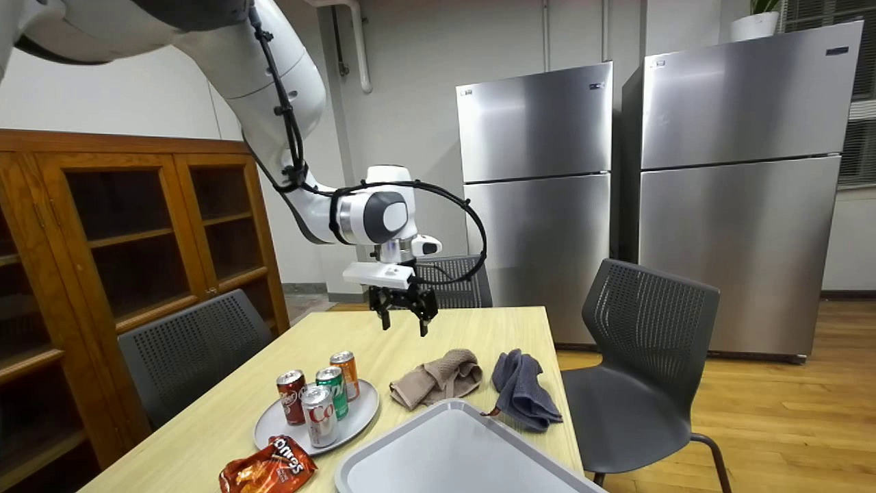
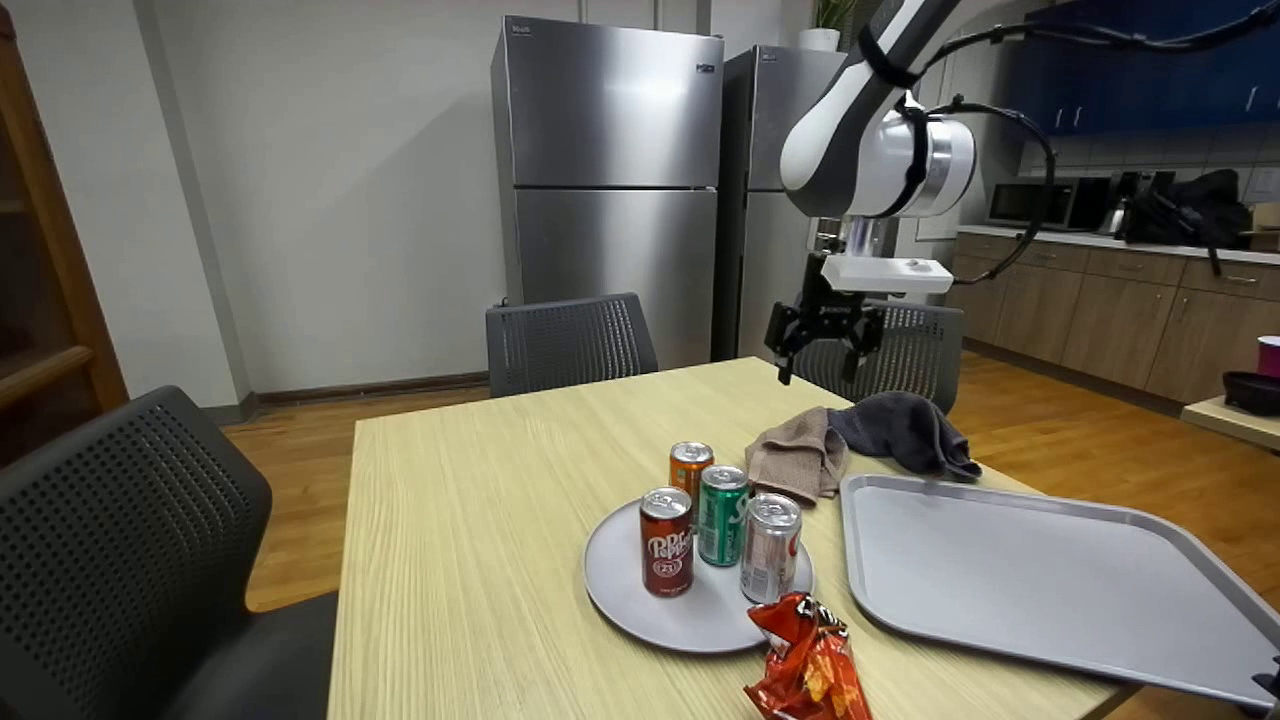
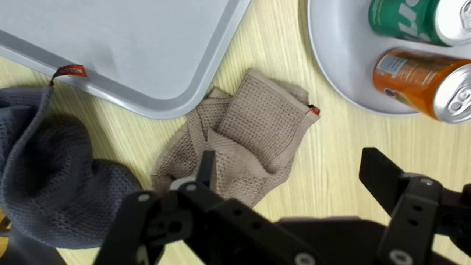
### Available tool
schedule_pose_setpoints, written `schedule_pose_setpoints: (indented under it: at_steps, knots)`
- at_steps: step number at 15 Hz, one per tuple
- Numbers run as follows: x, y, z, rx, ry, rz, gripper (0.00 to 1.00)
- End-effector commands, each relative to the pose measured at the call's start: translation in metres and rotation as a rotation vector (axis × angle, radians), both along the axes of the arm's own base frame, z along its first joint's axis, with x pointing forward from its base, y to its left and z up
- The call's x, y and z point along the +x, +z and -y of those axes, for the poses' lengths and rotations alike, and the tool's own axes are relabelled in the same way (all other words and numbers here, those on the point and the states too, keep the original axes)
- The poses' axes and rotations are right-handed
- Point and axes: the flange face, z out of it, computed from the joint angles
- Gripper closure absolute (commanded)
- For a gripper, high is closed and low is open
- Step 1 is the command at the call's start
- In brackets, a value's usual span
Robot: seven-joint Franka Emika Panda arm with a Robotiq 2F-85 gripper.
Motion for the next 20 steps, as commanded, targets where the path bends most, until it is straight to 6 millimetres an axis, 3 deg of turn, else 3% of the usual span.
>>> schedule_pose_setpoints:
  at_steps: [1,11,20]
  knots:
    - [-0.028,0.015,-0.024,0.018,0.133,0.017,0.00]
    - [-0.071,0.014,-0.075,0.048,0.388,-0.017,0.00]
    - [-0.112,0.004,-0.091,0.033,0.573,-0.044,0.00]
